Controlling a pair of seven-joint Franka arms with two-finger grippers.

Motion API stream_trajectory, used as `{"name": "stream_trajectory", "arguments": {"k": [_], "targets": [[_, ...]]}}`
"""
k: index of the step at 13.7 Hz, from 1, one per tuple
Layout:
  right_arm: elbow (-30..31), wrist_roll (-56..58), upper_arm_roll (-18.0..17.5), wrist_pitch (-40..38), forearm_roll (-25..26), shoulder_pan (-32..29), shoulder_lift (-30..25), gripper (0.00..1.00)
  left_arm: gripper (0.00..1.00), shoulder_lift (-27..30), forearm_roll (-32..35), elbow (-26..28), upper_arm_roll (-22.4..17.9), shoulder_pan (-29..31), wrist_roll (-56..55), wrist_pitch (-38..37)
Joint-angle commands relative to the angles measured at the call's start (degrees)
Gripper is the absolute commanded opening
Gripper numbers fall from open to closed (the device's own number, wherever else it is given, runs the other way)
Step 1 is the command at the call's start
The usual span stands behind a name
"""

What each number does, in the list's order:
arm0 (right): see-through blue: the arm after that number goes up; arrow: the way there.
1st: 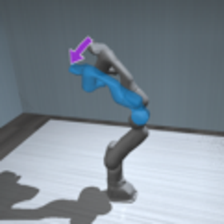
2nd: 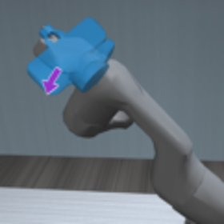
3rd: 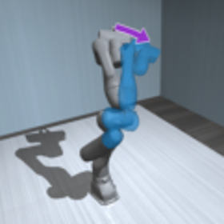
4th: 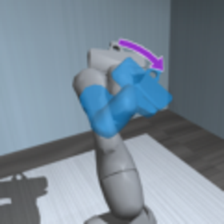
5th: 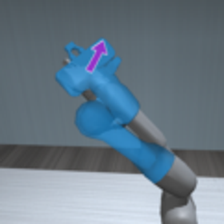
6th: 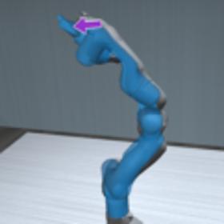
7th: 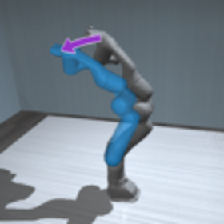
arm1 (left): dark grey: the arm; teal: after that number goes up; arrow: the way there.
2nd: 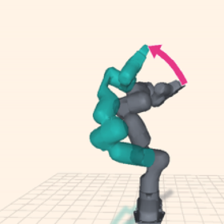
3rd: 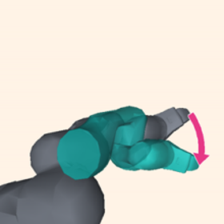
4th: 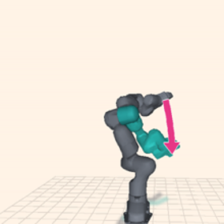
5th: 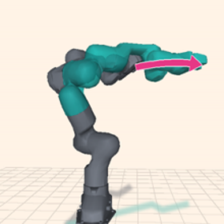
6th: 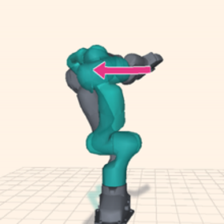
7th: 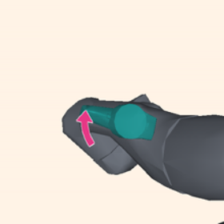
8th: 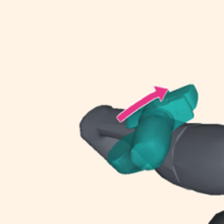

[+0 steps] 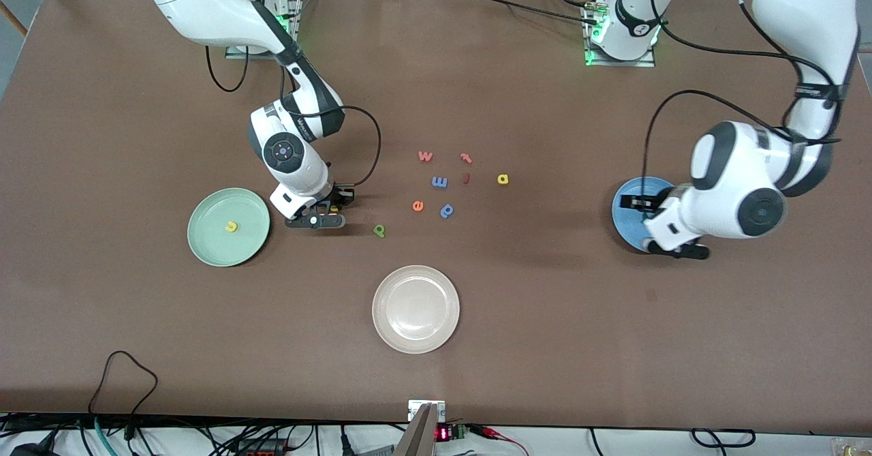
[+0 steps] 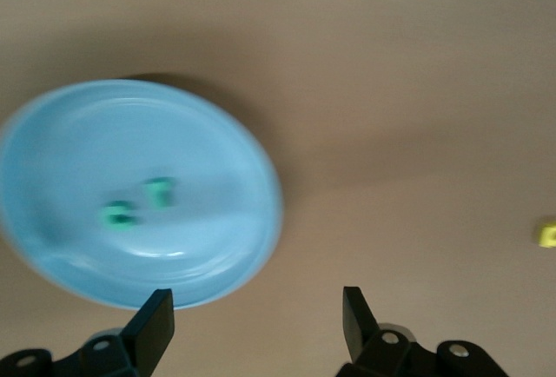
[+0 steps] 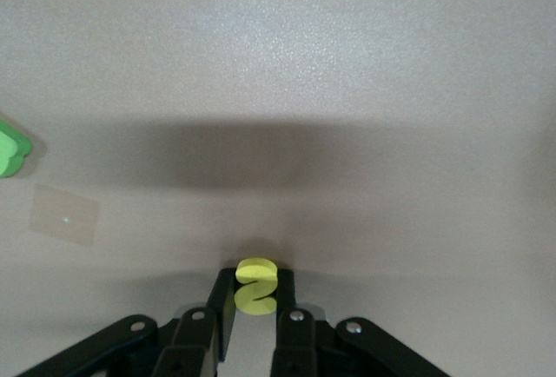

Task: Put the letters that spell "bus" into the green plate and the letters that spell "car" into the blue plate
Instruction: 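Drop the teal r on the blue plate with the left gripper, then drop the yellow 2 on the green plate while the left gripper reaches letters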

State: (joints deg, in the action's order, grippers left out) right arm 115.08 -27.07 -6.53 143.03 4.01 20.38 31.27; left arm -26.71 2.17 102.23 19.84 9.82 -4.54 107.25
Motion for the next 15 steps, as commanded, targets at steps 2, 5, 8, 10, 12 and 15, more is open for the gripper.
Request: {"name": "stream_trajectory", "arguments": {"k": [2,5,8,10,12,15], "targets": [[0.6,-0.4,0.2,-0.3,0.8,0.4,-0.4,0.07,0.85,-1.5,0.1,5.2,8.6,-0.2,-9.6,9.6],[-2.0,3.4,2.5,-5.5,0.7,0.1,-2.5,0.02,0.86,-3.5,0.1,8.2,10.3,-6.3,-21.4,18.8],[-5.0,11.3,4.8,-13.0,0.8,-2.4,-5.9,0.01,0.87,-6.2,0.5,9.0,10.1,-12.4,-29.0,24.6],[-5.0,17.9,5.5,-14.4,0.7,-6.0,-6.7,0.01,0.89,-7.6,0.9,9.5,9.9,-16.3,-33.6,28.3],[-4.6,25.5,5.6,-14.3,0.8,-11.0,-5.6,0.00,0.91,-7.7,2.6,9.7,9.7,-17.4,-34.0,28.4],[-4.5,29.8,6.2,-13.8,0.8,-14.4,-3.5,0.14,0.92,-8.0,9.2,10.9,9.7,-17.4,-34.5,27.9]]}}
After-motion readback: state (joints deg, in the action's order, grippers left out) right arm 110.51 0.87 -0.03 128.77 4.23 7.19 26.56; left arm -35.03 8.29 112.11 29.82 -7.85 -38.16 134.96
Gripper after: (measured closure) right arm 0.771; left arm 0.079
